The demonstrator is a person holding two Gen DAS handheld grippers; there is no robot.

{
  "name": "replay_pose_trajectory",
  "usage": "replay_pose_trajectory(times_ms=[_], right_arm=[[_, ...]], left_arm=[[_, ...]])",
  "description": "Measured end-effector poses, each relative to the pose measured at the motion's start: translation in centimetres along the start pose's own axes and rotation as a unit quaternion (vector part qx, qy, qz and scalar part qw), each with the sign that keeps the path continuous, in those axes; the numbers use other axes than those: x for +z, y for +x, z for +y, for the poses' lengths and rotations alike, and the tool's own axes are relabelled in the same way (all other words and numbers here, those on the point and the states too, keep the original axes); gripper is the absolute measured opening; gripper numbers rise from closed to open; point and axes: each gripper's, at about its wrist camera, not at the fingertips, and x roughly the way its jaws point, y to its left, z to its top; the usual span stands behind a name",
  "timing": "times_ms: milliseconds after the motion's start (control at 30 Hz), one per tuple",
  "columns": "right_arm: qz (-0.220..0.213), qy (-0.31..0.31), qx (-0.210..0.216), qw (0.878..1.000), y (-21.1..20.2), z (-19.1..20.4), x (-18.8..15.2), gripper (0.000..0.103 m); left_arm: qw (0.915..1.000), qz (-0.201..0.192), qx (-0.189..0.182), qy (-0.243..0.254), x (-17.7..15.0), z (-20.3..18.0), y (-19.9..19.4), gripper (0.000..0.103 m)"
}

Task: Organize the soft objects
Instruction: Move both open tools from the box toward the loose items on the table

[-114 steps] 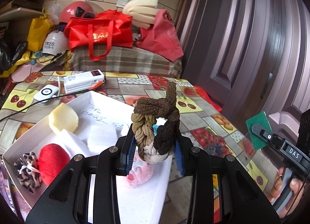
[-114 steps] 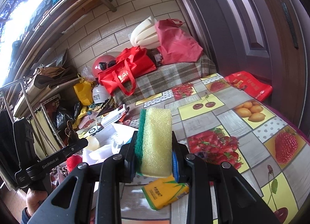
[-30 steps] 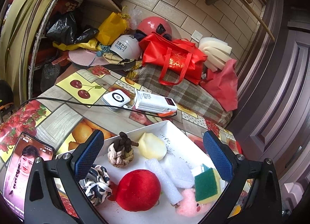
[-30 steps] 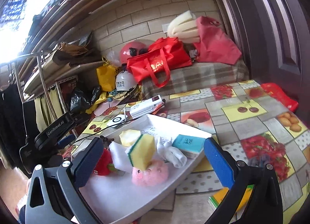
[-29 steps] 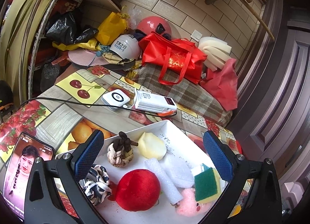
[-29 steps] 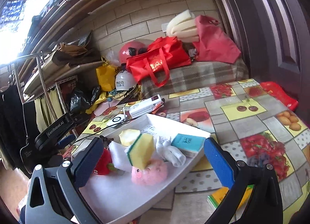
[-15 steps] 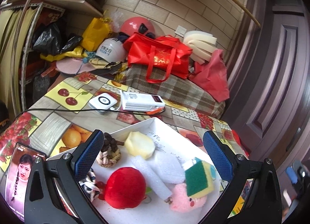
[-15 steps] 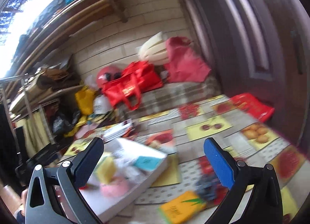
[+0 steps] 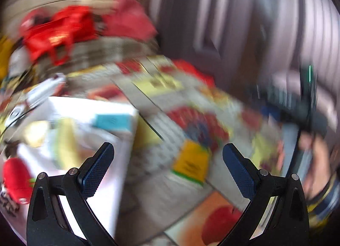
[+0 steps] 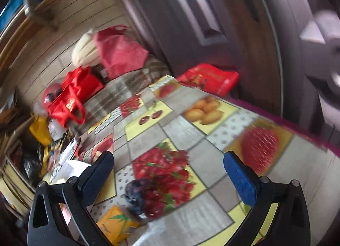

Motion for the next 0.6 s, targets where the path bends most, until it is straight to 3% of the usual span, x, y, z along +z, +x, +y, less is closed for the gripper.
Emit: replay_pose_trajectory(times_ms=[67,133,267,333,400,467,600], right_arm=[[-0.001,0.005,-0.002,1.0,-0.2,-0.8,0.3,0.103],[0.0,0.003,0.001,1.0,-0.2,-1.0,0.6,0.103],[0.01,-0.005,0.016,1.0,0.5,-0.8,0.9,0.103],[0.018,-0.003,0.021,1.0,0.9,-0.9,0.7,0.103],[0.027,0.002,0.025,0.999,1.5,-1.1,0.6,0.103],[0.032,0.005,0.028,0.999,1.8,-1.3,0.5,0.103],[0.039,0.005,0.032,0.999,2.1,-1.2,0.2,0.103]], left_arm=[[0.9969,0.054,0.004,0.057,-1.0,-3.3,3.2,0.103],[0.9936,0.081,0.015,0.076,-1.5,-4.7,5.2,0.103],[0.9909,0.124,0.021,0.047,-1.5,-4.7,8.9,0.101],[0.9891,0.14,0.021,0.04,-2.0,-4.5,9.8,0.087],[0.9852,0.161,0.032,0.048,-2.6,-4.9,11.0,0.083],[0.9859,0.154,0.032,0.056,-2.6,-5.3,10.7,0.068],[0.9866,0.151,0.025,0.055,-2.6,-5.1,10.5,0.059]])
